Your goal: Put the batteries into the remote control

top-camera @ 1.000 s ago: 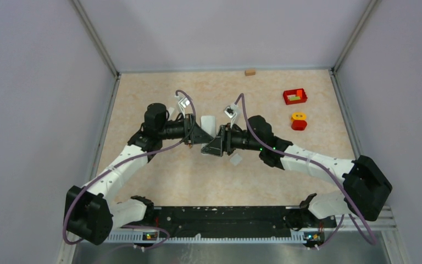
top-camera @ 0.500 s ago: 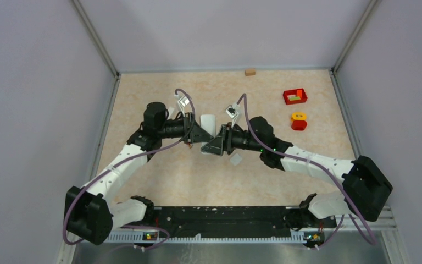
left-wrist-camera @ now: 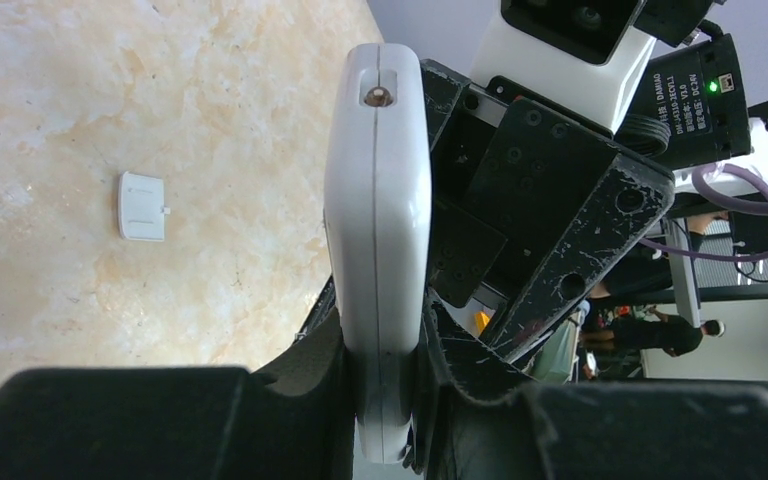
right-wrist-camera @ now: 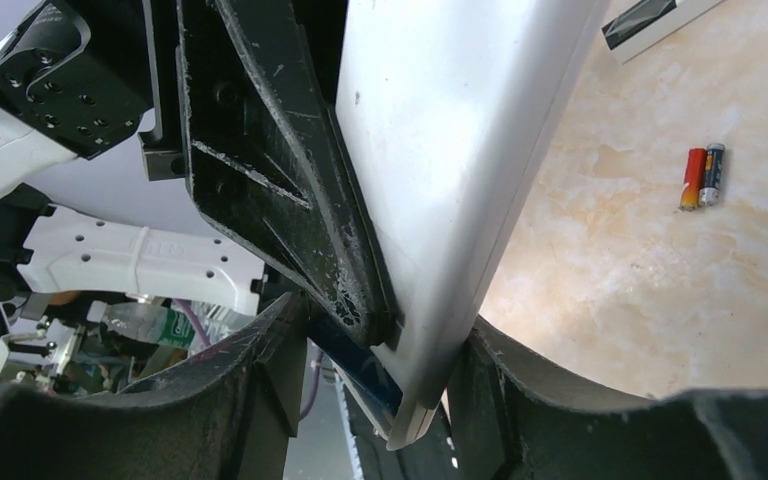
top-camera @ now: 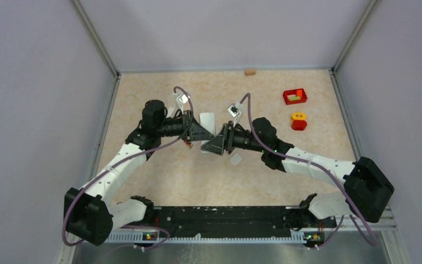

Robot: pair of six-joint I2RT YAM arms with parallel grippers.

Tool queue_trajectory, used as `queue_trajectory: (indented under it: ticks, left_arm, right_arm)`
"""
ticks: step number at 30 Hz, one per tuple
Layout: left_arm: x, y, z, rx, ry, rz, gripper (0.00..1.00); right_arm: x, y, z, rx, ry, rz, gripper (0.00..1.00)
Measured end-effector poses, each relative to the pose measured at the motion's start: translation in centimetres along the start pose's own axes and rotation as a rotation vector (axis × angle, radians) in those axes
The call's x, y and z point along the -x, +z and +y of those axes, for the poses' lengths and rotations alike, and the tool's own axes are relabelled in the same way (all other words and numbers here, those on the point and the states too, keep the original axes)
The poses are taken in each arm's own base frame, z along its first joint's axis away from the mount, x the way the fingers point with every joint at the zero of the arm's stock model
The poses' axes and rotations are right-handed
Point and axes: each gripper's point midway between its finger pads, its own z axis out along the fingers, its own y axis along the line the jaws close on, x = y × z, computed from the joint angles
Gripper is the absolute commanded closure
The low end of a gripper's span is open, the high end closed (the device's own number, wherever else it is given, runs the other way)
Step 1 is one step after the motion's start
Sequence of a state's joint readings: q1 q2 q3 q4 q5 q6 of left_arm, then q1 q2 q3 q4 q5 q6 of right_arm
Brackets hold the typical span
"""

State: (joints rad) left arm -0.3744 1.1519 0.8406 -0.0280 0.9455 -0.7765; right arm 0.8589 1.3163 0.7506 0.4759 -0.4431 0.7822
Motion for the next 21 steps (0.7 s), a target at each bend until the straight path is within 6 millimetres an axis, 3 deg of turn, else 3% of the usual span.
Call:
queue_trajectory:
  ticks: [4, 9, 21]
  left_arm:
    - [0.1, 0.0, 0.0, 0.008, -0.014, -0.007, 1.00]
    - [0.1, 0.0, 0.1, 0.014, -0.024, -0.011, 1.00]
    - [-0.3, 0.1, -0.3, -0.006, -0.036, 0.010, 1.00]
  right_arm:
    - [0.1, 0.0, 0.5, 0.023, -0.005, -0.001, 0.29]
    - [0.2, -0.4, 1.2, 0.053, -0.022, -0.015, 0.26]
    - [-0.3, -1.1, 0.6, 0.035, -0.034, -0.024, 0.61]
